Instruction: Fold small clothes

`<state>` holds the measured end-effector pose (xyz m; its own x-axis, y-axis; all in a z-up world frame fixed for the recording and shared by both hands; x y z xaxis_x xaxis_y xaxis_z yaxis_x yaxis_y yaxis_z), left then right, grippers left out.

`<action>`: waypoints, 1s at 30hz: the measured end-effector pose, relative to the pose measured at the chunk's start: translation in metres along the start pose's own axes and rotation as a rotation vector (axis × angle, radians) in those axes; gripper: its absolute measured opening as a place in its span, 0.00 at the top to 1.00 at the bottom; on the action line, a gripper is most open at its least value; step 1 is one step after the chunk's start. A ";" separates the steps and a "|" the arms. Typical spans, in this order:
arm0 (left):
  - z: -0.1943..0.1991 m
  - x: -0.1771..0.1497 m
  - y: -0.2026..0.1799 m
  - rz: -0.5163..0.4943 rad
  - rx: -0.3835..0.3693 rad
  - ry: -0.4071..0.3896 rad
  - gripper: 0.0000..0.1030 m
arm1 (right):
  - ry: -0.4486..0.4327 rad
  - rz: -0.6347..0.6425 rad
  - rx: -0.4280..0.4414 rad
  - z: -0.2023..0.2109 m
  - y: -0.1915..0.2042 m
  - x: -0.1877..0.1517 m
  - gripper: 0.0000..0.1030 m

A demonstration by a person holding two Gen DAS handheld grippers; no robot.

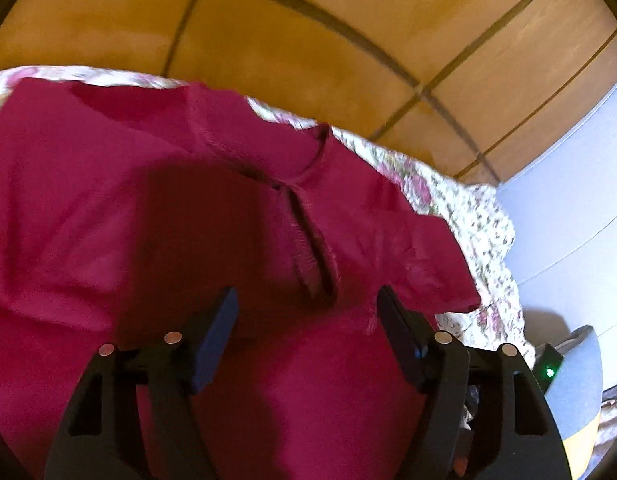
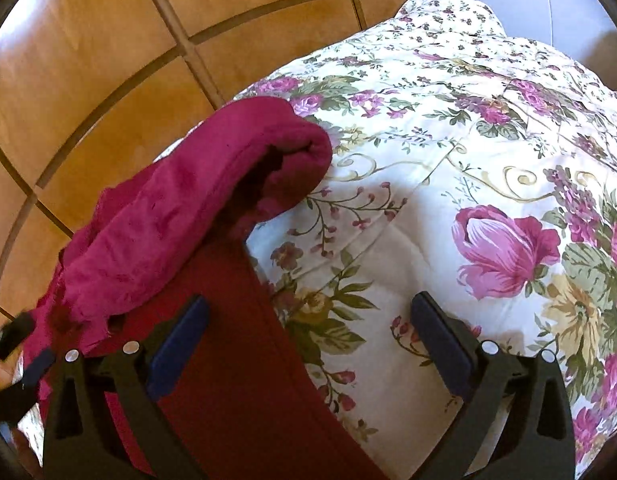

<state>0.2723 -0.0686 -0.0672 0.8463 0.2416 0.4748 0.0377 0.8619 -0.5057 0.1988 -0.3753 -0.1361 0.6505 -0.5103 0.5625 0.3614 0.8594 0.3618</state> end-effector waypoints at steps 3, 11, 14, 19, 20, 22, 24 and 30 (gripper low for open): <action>-0.018 0.006 -0.002 0.004 0.010 0.009 0.38 | 0.005 0.008 -0.005 -0.003 0.002 0.000 0.02; -0.041 0.009 -0.016 -0.074 0.059 0.033 0.72 | 0.013 0.032 -0.030 -0.006 0.004 -0.001 0.02; -0.039 0.010 -0.016 -0.053 0.031 0.048 0.88 | 0.014 0.036 -0.034 -0.006 0.005 -0.002 0.02; -0.014 0.017 -0.015 -0.026 -0.025 -0.013 0.92 | 0.014 0.034 -0.032 -0.007 0.005 -0.002 0.02; -0.009 0.019 -0.015 -0.019 -0.034 -0.029 0.92 | 0.014 0.034 -0.032 -0.007 0.004 -0.002 0.02; 0.004 0.026 -0.013 -0.005 -0.057 -0.060 0.92 | 0.014 0.034 -0.032 -0.007 0.005 -0.002 0.02; 0.014 0.032 -0.009 0.004 -0.069 -0.078 0.92 | 0.014 0.034 -0.031 -0.007 0.005 -0.002 0.02; 0.034 0.046 0.018 0.043 -0.056 -0.122 0.92 | -0.016 -0.004 -0.001 -0.002 0.001 0.003 0.02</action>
Point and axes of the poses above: each gripper's, at about its wrist camera, not at the fingertips, and z roughly against the way its jaws point, y to its left, x to its top, the point moved 4 cm from there along -z, roughly the way its jaws point, and after that the axes turned 2 degrees about x, right-handed, at the moved point
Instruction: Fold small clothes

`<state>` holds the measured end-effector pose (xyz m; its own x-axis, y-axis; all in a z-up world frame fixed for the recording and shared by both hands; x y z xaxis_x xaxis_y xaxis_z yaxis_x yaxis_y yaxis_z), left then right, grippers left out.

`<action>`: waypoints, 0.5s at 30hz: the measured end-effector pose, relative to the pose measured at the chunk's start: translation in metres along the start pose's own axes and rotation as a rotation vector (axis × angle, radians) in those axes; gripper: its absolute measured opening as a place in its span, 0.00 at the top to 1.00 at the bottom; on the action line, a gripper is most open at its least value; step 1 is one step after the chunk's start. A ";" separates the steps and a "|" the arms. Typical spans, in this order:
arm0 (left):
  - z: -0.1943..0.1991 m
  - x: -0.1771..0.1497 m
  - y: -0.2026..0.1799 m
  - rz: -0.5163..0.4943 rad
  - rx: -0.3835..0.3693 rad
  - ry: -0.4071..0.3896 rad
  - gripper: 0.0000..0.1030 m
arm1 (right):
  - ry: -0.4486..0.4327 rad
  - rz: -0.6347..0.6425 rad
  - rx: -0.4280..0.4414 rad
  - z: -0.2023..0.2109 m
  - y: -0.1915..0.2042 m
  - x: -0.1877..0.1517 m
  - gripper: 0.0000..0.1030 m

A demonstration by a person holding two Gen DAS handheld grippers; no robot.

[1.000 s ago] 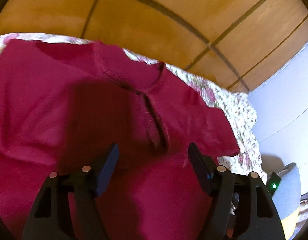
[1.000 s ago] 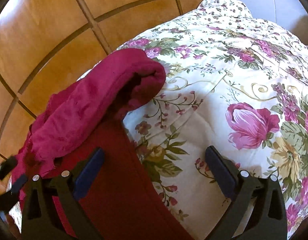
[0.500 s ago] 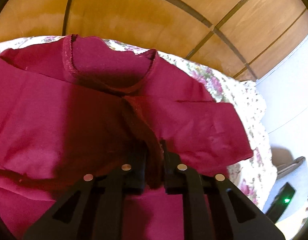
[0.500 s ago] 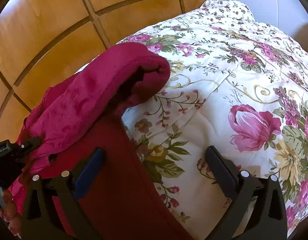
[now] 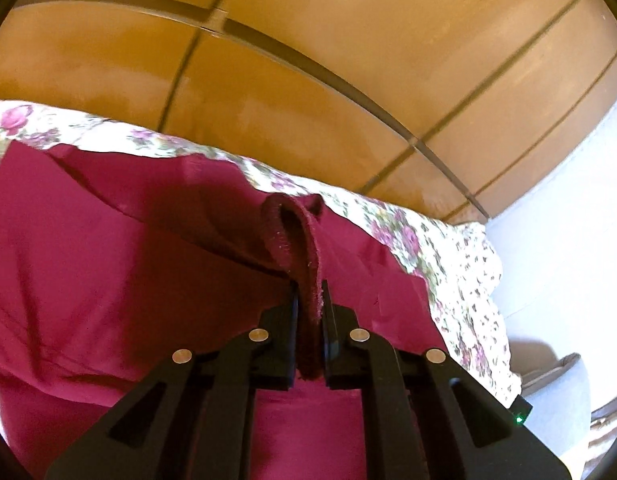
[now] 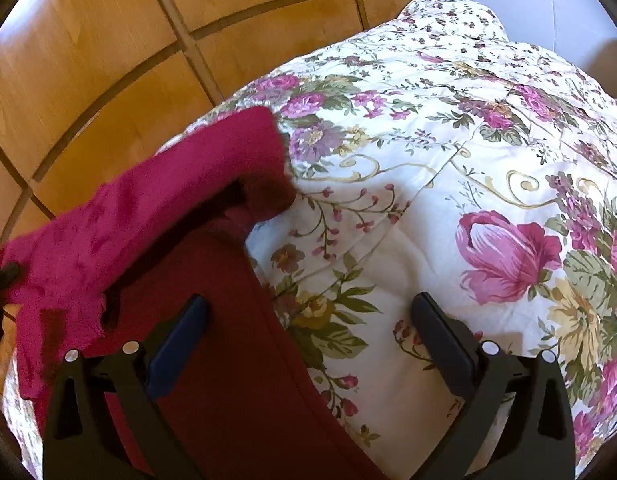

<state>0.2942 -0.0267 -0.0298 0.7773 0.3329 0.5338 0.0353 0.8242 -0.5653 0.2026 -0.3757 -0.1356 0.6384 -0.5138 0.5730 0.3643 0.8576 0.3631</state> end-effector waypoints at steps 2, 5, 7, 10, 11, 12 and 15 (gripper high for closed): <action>0.003 0.001 0.011 0.016 0.008 0.000 0.92 | 0.000 -0.001 0.003 -0.001 0.000 0.004 0.02; 0.010 0.001 0.027 0.023 0.022 -0.004 0.92 | 0.025 0.023 -0.013 -0.010 0.003 0.012 0.02; 0.012 0.001 0.035 0.027 0.034 -0.013 0.92 | 0.025 0.039 -0.022 -0.013 0.006 0.017 0.02; 0.017 -0.001 0.054 0.043 0.054 -0.005 0.92 | 0.012 0.050 0.024 -0.019 0.013 0.030 0.02; 0.018 -0.003 0.058 0.048 0.056 0.000 0.92 | 0.015 0.061 0.036 -0.023 0.015 0.032 0.02; 0.018 -0.005 0.063 0.045 0.060 0.008 0.92 | 0.018 0.073 0.037 -0.026 0.016 0.034 0.02; 0.014 -0.012 0.072 0.014 0.078 0.035 0.92 | 0.011 0.041 -0.029 -0.032 0.006 0.040 0.02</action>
Point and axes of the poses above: each gripper's, at about its wrist camera, not at the fingertips, and z roughly against the way its jaws point, y to its left, x to its top, the point moved 4 cm from there along -z, roughly the way its jaws point, and after that the axes turned 2 degrees about x, right-handed, at the moved point
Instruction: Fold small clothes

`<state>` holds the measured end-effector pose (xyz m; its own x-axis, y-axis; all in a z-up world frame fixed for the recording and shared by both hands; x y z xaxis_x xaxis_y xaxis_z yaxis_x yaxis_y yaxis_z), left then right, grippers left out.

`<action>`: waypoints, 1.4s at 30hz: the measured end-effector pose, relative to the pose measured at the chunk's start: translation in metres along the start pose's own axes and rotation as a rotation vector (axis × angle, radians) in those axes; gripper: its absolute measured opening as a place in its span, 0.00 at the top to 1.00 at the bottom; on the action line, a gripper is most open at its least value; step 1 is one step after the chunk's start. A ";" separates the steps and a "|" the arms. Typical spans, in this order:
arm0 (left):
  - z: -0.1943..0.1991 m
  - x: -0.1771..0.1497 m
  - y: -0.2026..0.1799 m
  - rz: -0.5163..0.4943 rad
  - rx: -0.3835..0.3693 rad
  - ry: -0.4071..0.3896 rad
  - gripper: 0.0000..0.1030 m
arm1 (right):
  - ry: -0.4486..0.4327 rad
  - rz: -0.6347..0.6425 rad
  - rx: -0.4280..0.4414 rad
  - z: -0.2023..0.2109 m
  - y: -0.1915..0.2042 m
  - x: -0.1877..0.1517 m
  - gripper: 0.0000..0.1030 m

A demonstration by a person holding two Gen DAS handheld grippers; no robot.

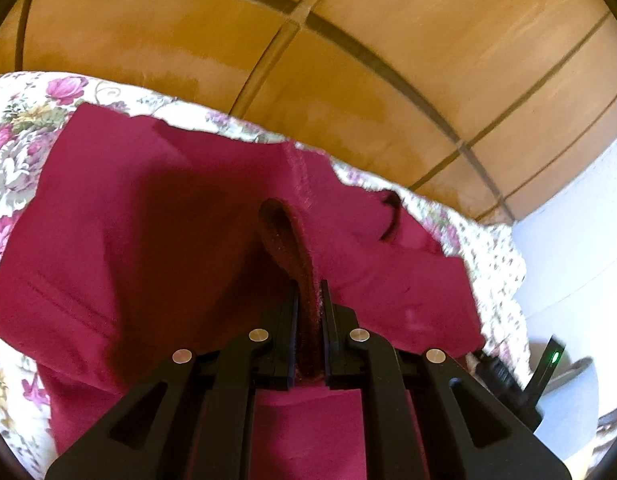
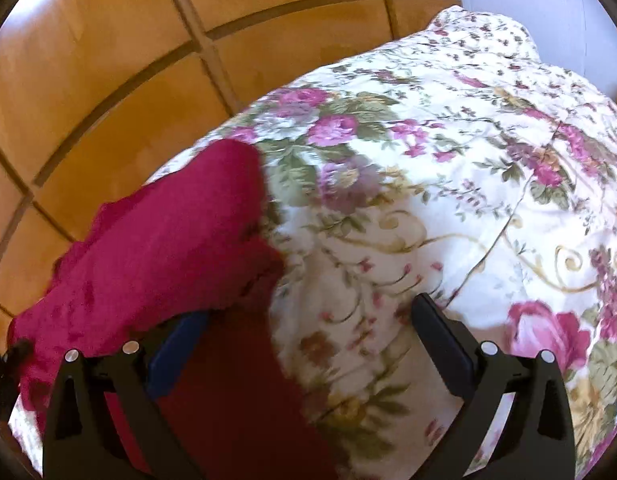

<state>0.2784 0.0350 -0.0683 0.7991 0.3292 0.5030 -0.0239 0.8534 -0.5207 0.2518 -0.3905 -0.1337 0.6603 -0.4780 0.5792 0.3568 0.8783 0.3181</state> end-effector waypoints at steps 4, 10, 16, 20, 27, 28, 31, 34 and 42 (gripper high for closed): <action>-0.004 -0.010 0.007 -0.007 0.019 0.002 0.92 | -0.100 -0.146 -0.138 0.021 -0.030 0.001 0.02; -0.004 -0.020 0.019 0.008 -0.009 -0.024 0.92 | -0.078 -0.190 -0.006 0.020 -0.038 -0.001 0.02; -0.006 -0.026 0.025 0.006 -0.028 -0.051 0.92 | 0.009 0.081 0.003 0.009 0.016 -0.014 0.02; -0.006 -0.030 0.026 -0.005 -0.032 -0.076 0.92 | 0.004 0.141 -0.008 -0.008 0.034 -0.002 0.02; -0.007 -0.035 0.027 -0.016 -0.041 -0.089 0.92 | -0.161 0.001 -0.142 0.012 0.007 0.013 0.02; -0.007 -0.035 0.028 -0.014 -0.042 -0.091 0.92 | -0.098 0.027 -0.180 0.002 0.007 0.008 0.02; -0.006 -0.036 0.030 -0.001 -0.060 -0.094 0.91 | 0.009 -0.082 -0.108 -0.012 -0.017 0.005 0.02; -0.005 -0.037 0.034 0.012 -0.075 -0.093 0.91 | 0.037 -0.079 -0.097 0.002 -0.022 0.001 0.02; -0.001 -0.038 0.034 0.038 -0.130 -0.108 0.88 | -0.080 -0.268 -0.037 0.050 -0.049 0.003 0.02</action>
Point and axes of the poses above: each gripper's, at about its wrist camera, not at the fingertips, and z roughly against the way its jaws point, y to its left, x to its top, the point moved 4 cm from there along -z, roughly the way its jaws point, and after that the axes turned 2 degrees about x, right-handed, at the moved point
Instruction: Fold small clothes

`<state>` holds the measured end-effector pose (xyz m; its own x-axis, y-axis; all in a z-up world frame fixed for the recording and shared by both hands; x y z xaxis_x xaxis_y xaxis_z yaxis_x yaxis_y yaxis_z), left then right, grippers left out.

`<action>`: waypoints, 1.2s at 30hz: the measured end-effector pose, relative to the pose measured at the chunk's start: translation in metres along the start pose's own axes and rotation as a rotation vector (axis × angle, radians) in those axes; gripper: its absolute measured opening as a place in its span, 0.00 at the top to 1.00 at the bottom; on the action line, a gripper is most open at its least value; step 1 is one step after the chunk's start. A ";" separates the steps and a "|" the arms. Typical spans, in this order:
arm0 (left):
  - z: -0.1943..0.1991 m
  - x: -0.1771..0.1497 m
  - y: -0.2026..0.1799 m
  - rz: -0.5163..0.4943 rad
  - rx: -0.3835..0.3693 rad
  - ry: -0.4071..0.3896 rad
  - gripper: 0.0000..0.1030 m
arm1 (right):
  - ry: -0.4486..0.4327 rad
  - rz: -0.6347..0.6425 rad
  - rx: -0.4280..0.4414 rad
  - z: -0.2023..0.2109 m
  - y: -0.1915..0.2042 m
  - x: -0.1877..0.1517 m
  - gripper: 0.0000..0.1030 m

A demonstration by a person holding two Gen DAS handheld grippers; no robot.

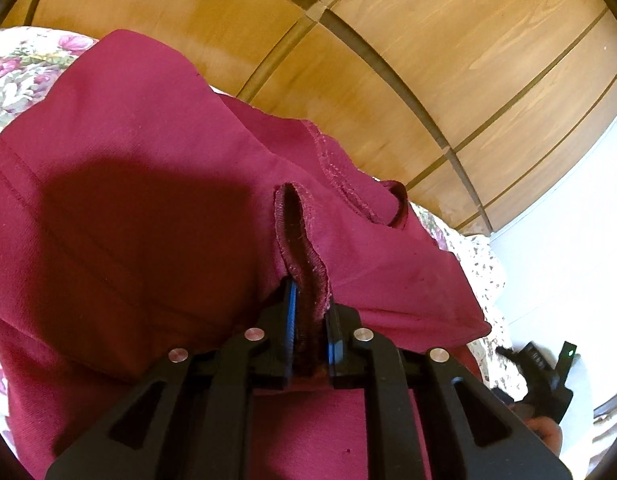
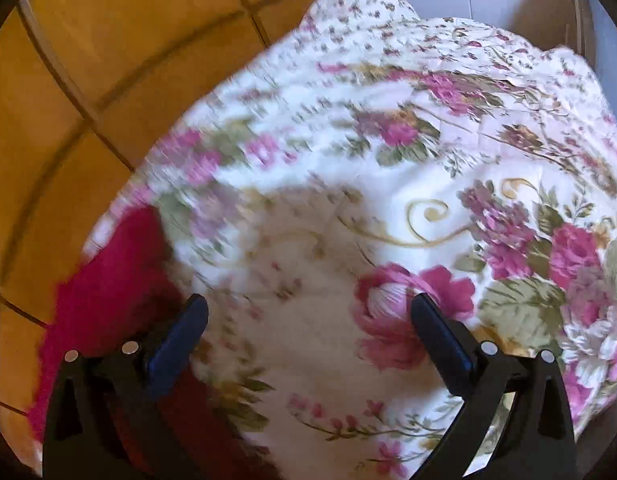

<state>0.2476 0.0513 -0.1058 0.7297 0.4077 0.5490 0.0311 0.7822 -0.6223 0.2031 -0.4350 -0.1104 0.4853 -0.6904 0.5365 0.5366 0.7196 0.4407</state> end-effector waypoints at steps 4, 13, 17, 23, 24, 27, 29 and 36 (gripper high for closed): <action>0.001 -0.002 -0.004 -0.017 -0.009 -0.004 0.81 | -0.011 0.171 0.120 -0.012 0.047 0.001 0.02; -0.003 -0.002 -0.007 -0.037 0.019 0.004 0.81 | 0.115 0.275 -0.100 -0.058 0.030 -0.009 0.02; -0.003 0.000 -0.008 -0.030 0.013 0.003 0.81 | 0.035 0.291 -0.124 -0.040 0.038 -0.011 0.02; 0.000 -0.001 -0.011 -0.051 0.047 -0.019 0.81 | -0.082 0.278 0.023 -0.019 0.063 0.013 0.02; 0.001 -0.001 -0.012 -0.058 0.072 -0.030 0.81 | -0.061 0.296 0.044 -0.025 0.069 0.014 0.02; 0.003 -0.001 -0.008 -0.048 0.117 -0.055 0.84 | -0.017 0.366 0.058 -0.047 0.084 0.013 0.02; 0.000 0.000 -0.004 -0.032 0.133 -0.051 0.87 | 0.045 0.388 0.014 -0.068 0.083 0.006 0.02; -0.007 0.003 0.001 -0.006 0.109 -0.033 0.87 | 0.097 0.328 -0.007 -0.076 0.074 0.002 0.02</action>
<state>0.2545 0.0502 -0.1090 0.7068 0.4171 0.5714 -0.0408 0.8304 -0.5557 0.2959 -0.3887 -0.1313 0.6961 -0.4263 0.5777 0.3454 0.9042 0.2511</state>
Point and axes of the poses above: each gripper's, at about its wrist camera, not at the fingertips, and z roughly against the way its jaws point, y to its left, x to its top, the point moved 4 cm from there along -z, roughly the way its jaws point, and after that the axes turned 2 degrees about x, right-handed, at the moved point
